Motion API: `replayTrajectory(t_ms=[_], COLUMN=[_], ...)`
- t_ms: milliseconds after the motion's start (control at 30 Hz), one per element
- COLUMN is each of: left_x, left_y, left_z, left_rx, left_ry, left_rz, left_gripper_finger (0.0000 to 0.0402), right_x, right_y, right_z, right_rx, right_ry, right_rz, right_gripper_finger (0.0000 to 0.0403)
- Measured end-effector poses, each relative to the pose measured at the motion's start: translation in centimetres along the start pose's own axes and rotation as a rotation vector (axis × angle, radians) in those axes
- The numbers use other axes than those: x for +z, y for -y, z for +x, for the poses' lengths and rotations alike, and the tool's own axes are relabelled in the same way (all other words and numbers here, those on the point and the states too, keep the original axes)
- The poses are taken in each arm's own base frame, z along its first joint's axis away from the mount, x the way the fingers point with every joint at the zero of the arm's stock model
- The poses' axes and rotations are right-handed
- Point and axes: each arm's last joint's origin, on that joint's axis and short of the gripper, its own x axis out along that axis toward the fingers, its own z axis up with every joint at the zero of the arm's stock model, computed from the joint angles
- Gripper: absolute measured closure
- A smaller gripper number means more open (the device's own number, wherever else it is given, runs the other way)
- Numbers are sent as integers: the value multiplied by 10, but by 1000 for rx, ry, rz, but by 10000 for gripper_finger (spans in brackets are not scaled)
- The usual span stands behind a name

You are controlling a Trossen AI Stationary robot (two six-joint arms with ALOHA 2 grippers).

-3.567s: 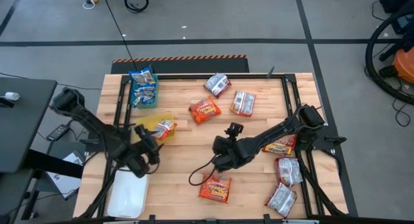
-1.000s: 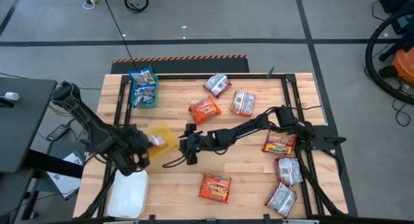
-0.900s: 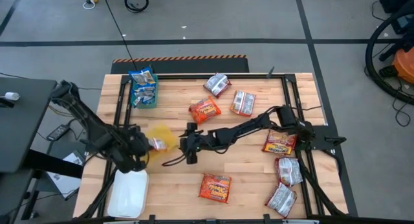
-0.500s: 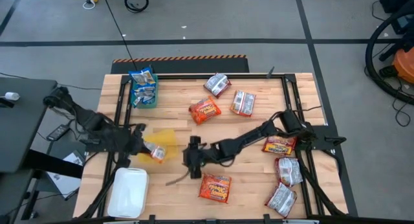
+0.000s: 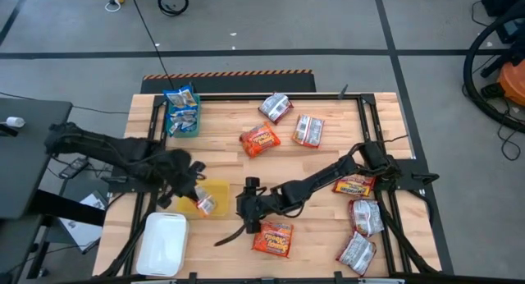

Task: Sort Maruchan noodles
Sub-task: Put the orange noodle pack into the yellow bin

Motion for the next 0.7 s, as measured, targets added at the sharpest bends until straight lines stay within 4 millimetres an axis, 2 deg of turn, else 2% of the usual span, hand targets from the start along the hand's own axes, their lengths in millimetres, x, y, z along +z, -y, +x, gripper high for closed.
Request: replayTrajectory(t_ms=[167, 533, 700], left_x=[3, 20, 26], left_y=[-25, -53, -61], left_z=[6, 27, 32], left_rx=[-70, -212, -252], left_ry=[-1, -43, -85], left_rz=[49, 199, 191], left_gripper_finger=[398, 398, 398], right_x=[-4, 7, 1], right_y=[5, 65, 79], right_z=[5, 23, 24], right_rx=[2, 91, 71], right_ry=[-28, 34, -33], right_rz=[57, 41, 28], right_gripper_finger=[142, 142, 142])
